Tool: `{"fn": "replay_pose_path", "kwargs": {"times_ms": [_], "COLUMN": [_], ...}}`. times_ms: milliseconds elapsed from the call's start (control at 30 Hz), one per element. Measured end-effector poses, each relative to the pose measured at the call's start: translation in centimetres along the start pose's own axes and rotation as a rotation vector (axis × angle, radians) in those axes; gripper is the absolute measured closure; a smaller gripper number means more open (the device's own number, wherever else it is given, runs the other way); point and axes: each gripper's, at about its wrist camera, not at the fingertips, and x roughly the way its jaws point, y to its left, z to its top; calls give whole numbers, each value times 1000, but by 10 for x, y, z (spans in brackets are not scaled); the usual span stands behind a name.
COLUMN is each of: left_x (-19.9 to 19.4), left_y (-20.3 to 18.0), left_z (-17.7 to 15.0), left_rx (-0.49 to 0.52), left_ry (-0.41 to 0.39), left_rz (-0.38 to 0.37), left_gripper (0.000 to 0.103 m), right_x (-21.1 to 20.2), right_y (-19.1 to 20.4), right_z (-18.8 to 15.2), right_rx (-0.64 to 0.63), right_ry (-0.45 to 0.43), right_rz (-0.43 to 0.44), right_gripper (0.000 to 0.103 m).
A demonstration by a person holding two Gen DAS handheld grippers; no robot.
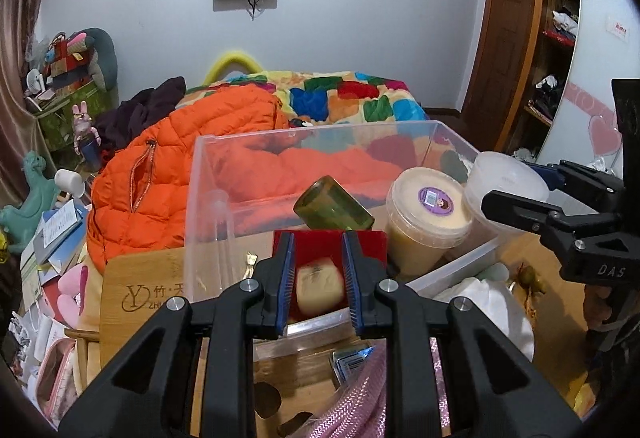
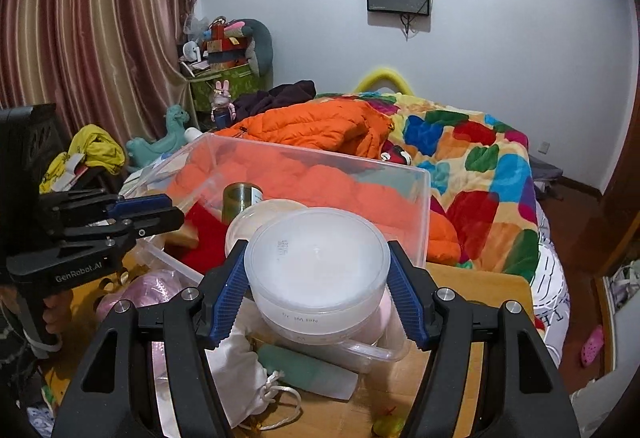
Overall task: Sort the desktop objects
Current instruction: 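Open both grippers to drop the wooden tag and white container into the box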
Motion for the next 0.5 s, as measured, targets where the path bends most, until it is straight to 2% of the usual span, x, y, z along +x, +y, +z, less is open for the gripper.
{"fn": "replay_pose_path", "kwargs": {"times_ms": [233, 367, 467, 500], "left_x": [-5, -12, -24, -29], "left_y": [-2, -5, -11, -13], "left_z": [1, 2, 3, 4], "left_rx": [-11, -9, 13, 19], "left_ry": [3, 0, -24, -33], "left_rz": [-26, -39, -32, -33], "left_gripper": [80, 72, 70, 64], "right_x": [-1, -12, -23, -27], "right_y": [1, 4, 6, 6], "right_z": [0, 1, 2, 3], "right_rx": [-9, -8, -6, -8], "right_ry": [12, -9, -32, -40], "right_rz": [-20, -23, -26, -31], "right_gripper": [39, 34, 33, 31]}}
